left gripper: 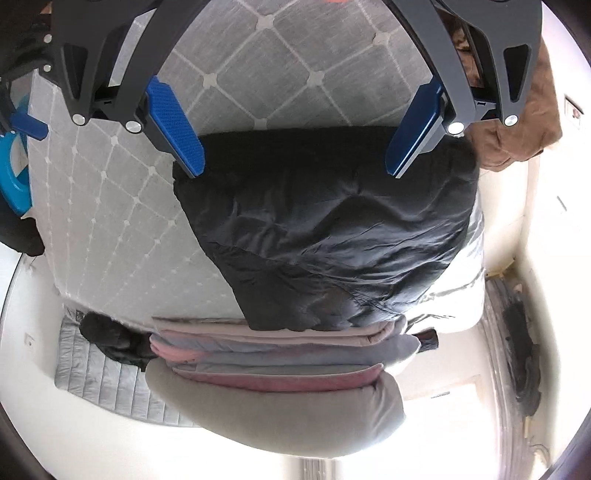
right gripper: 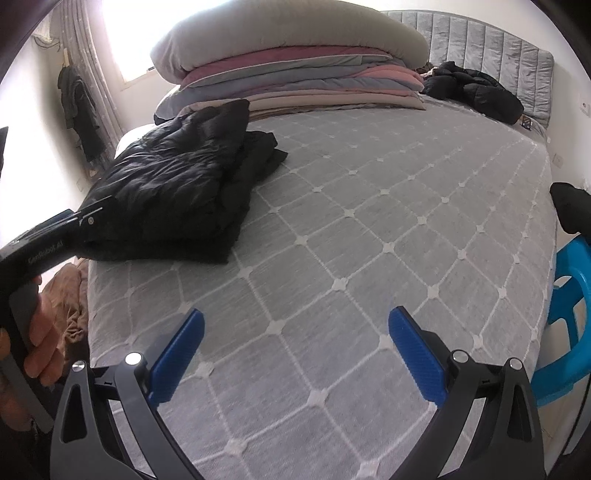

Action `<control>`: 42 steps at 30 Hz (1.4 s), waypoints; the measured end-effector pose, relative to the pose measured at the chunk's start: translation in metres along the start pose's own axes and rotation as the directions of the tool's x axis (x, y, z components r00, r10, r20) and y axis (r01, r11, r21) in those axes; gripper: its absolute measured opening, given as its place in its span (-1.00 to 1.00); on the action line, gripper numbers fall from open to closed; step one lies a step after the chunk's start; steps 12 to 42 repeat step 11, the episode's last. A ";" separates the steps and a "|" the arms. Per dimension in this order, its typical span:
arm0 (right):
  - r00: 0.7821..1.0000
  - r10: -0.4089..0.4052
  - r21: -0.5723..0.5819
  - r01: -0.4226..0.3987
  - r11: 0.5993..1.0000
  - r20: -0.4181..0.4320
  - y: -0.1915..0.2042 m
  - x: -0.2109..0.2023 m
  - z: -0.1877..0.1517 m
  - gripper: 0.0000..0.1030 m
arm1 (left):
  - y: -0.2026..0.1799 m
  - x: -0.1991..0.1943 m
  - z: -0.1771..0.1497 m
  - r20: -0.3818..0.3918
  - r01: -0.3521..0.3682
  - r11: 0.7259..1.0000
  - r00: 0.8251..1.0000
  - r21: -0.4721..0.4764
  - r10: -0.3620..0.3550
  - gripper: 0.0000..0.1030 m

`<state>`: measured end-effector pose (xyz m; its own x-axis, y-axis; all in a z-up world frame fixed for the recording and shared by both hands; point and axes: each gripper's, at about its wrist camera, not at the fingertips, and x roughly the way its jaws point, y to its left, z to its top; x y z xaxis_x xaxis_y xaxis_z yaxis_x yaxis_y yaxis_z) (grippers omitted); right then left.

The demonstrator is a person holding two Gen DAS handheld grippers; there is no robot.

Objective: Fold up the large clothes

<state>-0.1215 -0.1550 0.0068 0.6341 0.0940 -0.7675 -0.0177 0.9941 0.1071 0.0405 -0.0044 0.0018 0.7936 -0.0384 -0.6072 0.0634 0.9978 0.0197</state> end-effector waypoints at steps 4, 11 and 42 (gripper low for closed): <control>1.000 -0.003 -0.009 0.003 1.000 0.008 0.008 -0.014 -0.006 0.87 | 0.002 0.001 -0.020 -0.113 0.084 0.996 0.990 -0.027 -0.086 0.85; 0.999 -0.028 -0.051 0.030 0.998 0.029 0.023 -0.041 -0.020 0.87 | 0.000 -0.010 -0.043 -0.128 0.038 0.999 0.991 -0.010 -0.039 0.85; 0.999 -0.028 -0.051 0.030 0.998 0.029 0.023 -0.041 -0.020 0.87 | 0.000 -0.010 -0.043 -0.128 0.038 0.999 0.991 -0.010 -0.039 0.85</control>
